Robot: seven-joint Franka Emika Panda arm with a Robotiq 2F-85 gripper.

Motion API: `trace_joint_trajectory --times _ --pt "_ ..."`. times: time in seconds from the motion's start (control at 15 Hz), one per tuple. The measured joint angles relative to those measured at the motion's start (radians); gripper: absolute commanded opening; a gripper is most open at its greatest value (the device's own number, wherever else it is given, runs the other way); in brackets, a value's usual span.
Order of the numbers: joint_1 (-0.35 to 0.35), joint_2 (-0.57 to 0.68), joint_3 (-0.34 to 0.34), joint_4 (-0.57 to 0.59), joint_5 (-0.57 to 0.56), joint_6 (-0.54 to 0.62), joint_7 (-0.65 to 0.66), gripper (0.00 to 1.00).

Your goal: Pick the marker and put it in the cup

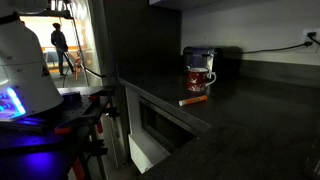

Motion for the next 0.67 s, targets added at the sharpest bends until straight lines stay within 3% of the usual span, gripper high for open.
trace_joint_trajectory --times 0.67 --pt "0.021 0.008 0.007 -0.007 0.016 0.0 0.0 1.0"
